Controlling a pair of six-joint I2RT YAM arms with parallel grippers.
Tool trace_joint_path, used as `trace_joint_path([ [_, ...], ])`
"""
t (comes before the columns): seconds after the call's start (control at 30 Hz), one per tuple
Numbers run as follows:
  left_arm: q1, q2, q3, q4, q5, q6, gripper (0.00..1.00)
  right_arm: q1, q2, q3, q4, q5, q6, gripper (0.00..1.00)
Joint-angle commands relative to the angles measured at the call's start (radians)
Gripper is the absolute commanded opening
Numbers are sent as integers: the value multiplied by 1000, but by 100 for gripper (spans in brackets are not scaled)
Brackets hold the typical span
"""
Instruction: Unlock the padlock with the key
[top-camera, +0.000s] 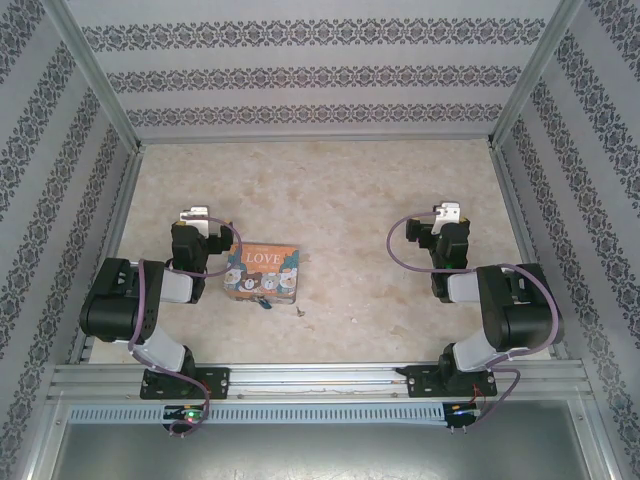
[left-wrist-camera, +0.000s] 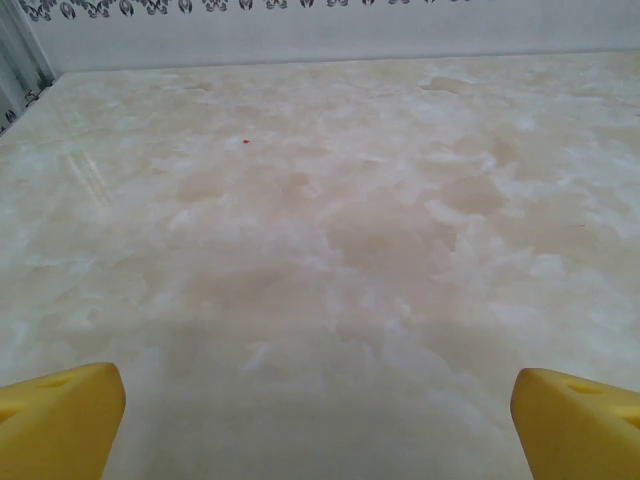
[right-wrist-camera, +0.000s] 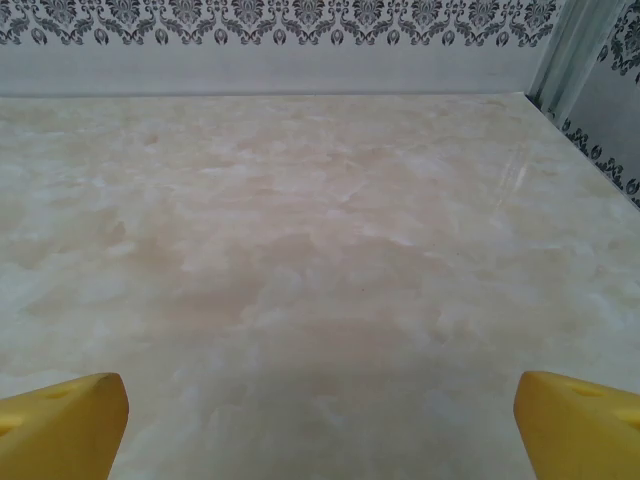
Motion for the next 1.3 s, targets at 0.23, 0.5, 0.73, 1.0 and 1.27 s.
trace_joint_path([
  [0.23,8,-2,11,-6,40,13,99,-10,-2,14,11,-9,13,98],
  [0.5,8,-2,14,-9,30,6,99,-10,-2,14,11,-8,13,98],
  [0.73,8,-2,12,-10,20,2,99,-11,-2,16,10,-11,14,98],
  [1.0,8,-2,11,-6,12,1,99,-15,-2,16,8,-19,18,98],
  [1.27,8,-178,-31,-68,-22,-13,99,-17,-92,32,-94,-18,19,98],
])
